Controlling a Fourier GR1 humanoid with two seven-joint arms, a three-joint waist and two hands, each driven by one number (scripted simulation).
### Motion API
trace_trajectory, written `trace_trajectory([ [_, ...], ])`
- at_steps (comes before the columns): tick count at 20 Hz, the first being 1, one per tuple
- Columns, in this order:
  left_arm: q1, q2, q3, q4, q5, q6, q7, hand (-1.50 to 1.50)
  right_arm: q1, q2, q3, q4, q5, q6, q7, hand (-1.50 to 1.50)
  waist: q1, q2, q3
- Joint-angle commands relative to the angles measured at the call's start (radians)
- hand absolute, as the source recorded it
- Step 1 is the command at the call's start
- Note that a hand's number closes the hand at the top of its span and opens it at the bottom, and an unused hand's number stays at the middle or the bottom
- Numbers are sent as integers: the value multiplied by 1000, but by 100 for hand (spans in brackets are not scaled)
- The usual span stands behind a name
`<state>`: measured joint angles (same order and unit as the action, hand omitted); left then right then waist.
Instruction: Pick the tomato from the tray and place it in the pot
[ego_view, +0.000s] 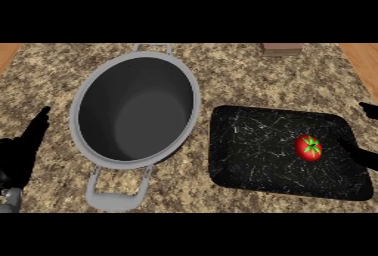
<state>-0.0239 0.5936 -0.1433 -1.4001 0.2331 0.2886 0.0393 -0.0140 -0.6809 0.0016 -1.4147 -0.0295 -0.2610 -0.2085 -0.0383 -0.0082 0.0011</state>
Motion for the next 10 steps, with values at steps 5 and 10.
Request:
trace_trajectory([
  [5, 76, -44, 2, -126, -51, 1, 29, 0, 287, -37, -156, -119, -22, 77, -182, -150, 31, 5, -1],
  [10, 21, -48, 14, -78, -40, -14, 55, 0, 241, -204, -110, -258, 7, 200, 116, -150, 31, 6, -3],
])
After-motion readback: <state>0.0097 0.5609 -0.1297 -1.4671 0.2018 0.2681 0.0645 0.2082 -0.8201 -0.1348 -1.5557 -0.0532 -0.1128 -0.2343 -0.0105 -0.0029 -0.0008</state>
